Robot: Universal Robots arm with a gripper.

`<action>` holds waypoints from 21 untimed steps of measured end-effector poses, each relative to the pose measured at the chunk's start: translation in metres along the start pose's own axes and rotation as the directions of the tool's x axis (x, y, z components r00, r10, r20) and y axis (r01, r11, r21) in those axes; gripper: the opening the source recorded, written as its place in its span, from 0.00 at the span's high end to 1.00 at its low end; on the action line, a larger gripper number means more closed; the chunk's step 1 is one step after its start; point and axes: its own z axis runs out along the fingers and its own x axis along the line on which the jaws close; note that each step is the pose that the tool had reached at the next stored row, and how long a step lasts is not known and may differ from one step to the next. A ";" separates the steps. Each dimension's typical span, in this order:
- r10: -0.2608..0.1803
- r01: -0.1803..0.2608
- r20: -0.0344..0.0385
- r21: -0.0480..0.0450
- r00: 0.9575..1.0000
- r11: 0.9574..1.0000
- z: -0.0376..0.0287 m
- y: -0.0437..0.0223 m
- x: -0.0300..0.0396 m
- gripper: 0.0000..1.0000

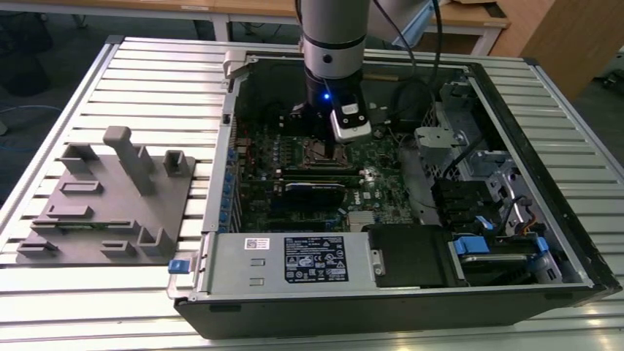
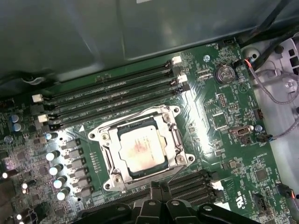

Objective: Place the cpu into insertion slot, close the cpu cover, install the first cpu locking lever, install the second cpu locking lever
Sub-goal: 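Install the first cpu locking lever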

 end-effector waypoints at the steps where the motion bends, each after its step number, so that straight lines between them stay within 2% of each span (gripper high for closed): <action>1: -0.003 0.003 0.000 0.000 1.000 1.000 0.0000 -0.0005 -0.0001 0.90; 9: -0.048 0.048 -0.002 -0.004 0.999 0.999 0.0000 -0.0020 -0.0007 0.90; 21: -0.086 0.086 -0.003 -0.007 0.996 0.996 -0.0001 -0.0058 -0.0015 0.90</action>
